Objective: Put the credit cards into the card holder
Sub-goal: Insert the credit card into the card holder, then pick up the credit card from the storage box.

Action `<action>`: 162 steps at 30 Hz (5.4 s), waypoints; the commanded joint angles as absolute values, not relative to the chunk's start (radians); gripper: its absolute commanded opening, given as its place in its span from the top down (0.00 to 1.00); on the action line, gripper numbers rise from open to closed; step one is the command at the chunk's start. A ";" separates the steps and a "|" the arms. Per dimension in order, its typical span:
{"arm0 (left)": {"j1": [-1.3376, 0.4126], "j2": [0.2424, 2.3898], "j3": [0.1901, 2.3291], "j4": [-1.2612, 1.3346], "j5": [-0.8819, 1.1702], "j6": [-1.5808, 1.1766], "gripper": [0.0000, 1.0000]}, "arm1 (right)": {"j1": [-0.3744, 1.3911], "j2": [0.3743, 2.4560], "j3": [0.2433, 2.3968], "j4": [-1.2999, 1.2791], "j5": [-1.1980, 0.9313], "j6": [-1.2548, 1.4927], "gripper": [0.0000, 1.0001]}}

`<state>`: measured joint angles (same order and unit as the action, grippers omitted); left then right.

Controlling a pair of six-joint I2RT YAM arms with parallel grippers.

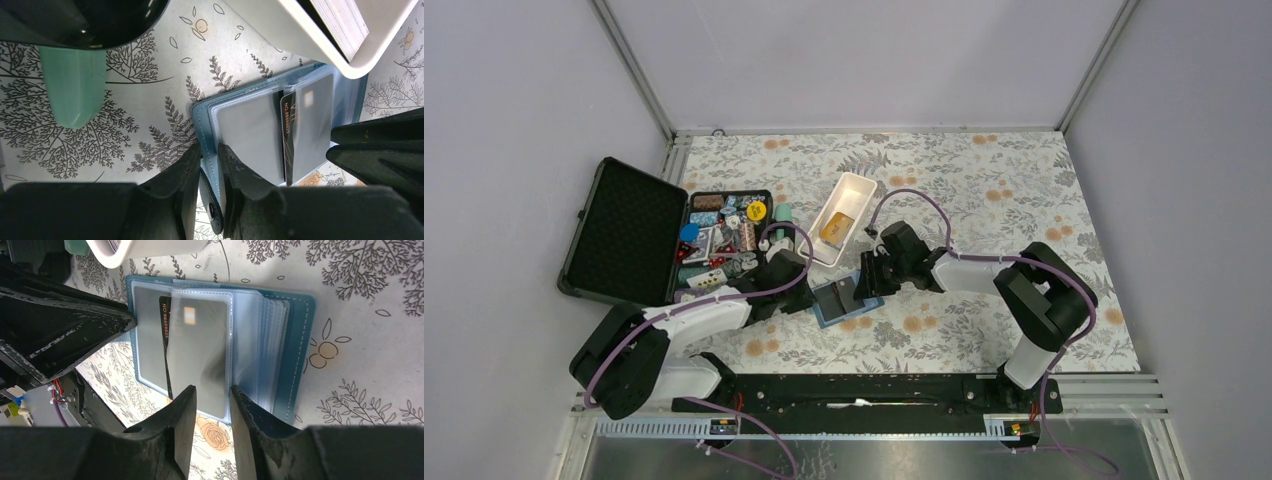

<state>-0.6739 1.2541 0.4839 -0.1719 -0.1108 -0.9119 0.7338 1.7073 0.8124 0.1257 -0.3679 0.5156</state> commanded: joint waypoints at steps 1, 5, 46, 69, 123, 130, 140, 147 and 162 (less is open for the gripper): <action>-0.670 1.280 0.488 -0.155 -0.085 -0.896 0.78 | 0.750 1.742 0.829 0.143 -0.396 0.501 0.62; -0.670 1.291 0.487 -0.145 -0.078 -0.897 0.79 | 0.753 1.713 0.826 0.183 -0.442 0.538 0.62; -0.661 1.217 0.462 -0.127 -0.060 -0.905 0.79 | 0.924 1.690 0.933 0.080 -0.288 0.502 0.62; -0.437 1.015 0.692 -0.293 -0.011 -0.757 0.15 | 0.780 1.654 1.200 -0.129 -0.288 0.224 0.31; -0.279 1.395 0.780 -0.102 0.205 -0.696 0.71 | 0.782 2.077 1.623 -0.286 -0.573 -0.051 0.44; -0.279 1.385 0.778 -0.104 0.205 -0.696 0.72 | 0.781 2.087 1.623 -0.286 -0.543 -0.045 0.59; -0.279 1.380 0.779 -0.107 0.207 -0.696 0.72 | 0.782 2.086 1.627 -0.287 -0.518 -0.044 0.79; -0.279 1.347 0.780 -0.119 0.190 -0.690 0.72 | 0.782 2.035 1.592 -0.249 -0.438 -0.048 0.90; -0.307 1.131 0.756 -0.208 0.136 -0.677 0.62 | 0.802 1.747 1.409 -0.099 -0.156 0.024 1.00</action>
